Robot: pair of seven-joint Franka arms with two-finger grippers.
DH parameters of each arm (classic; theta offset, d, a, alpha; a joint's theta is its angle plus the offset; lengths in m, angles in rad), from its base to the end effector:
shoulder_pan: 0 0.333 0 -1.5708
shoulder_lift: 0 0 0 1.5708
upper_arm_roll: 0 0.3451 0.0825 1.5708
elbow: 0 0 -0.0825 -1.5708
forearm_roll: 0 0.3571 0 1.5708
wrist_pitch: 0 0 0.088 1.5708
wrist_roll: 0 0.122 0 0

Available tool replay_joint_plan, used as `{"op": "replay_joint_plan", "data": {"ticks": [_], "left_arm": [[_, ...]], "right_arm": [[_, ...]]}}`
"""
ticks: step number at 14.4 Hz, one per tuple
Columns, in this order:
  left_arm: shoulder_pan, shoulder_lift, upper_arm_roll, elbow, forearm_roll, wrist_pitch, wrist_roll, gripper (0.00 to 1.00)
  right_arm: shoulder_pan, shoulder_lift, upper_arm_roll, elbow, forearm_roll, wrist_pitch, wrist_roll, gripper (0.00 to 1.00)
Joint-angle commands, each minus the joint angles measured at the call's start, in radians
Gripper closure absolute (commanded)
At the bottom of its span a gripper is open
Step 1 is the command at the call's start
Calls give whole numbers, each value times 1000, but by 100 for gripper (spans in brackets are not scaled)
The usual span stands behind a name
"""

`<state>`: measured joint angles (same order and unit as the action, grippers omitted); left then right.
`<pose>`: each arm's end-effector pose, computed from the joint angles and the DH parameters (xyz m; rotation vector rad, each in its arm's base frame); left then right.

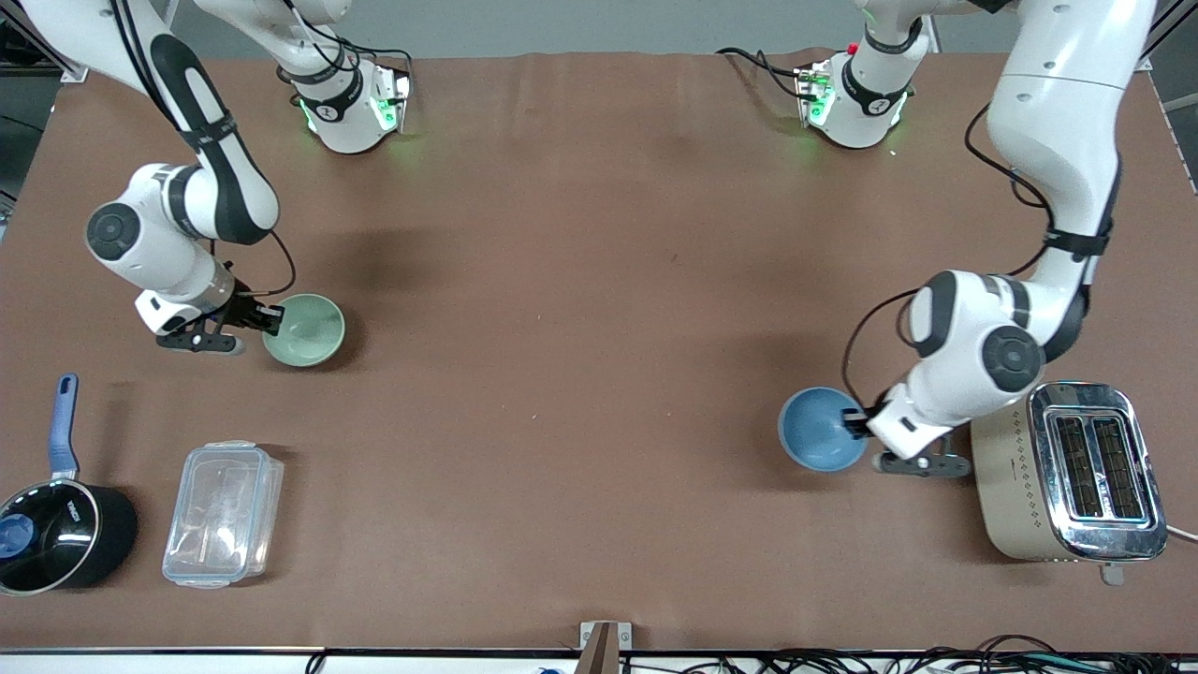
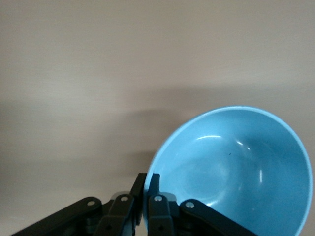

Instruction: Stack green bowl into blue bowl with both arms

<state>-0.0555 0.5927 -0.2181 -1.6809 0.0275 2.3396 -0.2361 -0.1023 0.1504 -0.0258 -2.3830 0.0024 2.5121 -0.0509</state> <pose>0.6633 -0.1642 0.2971 3.0244 -0.0225 0.0792 0.4864 -0.0627 0.2921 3.1384 -0.1239 -0.0336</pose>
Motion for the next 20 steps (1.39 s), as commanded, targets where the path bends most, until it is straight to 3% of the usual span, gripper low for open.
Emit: {"op": "replay_joint_plan", "data": {"ticks": [1, 3, 5, 11, 12, 13, 14, 16, 20], "left_arm": [[-142, 28, -9, 78, 6, -36, -235, 100], [-248, 80, -9, 121, 5, -34, -409, 100], [-355, 139, -3, 150, 15, -10, -550, 100], [-483, 222, 0, 179, 9, 98, -676, 95], [-484, 225, -1, 181, 9, 99, -689, 73], [-484, 220, -1, 193, 12, 98, -695, 33], [-483, 208, 0, 201, 17, 90, -695, 0], [-466, 155, 11, 220, 17, 45, -695, 0], [-445, 15, 147, 343, 19, -286, -639, 0]], "right_arm": [[1, -60, 1, 98, 1, -168, 3, 100], [7, -57, 3, 224, 37, -327, 6, 100], [26, -55, 1, 313, 131, -439, 5, 100], [174, -52, 1, 389, 185, -461, 110, 100], [200, -49, 1, 398, 188, -461, 147, 100], [237, -49, 1, 412, 189, -461, 193, 100], [278, -45, 1, 427, 189, -461, 247, 100], [341, -29, 1, 450, 191, -460, 345, 100], [482, 35, 1, 519, 192, -452, 549, 100]]}}
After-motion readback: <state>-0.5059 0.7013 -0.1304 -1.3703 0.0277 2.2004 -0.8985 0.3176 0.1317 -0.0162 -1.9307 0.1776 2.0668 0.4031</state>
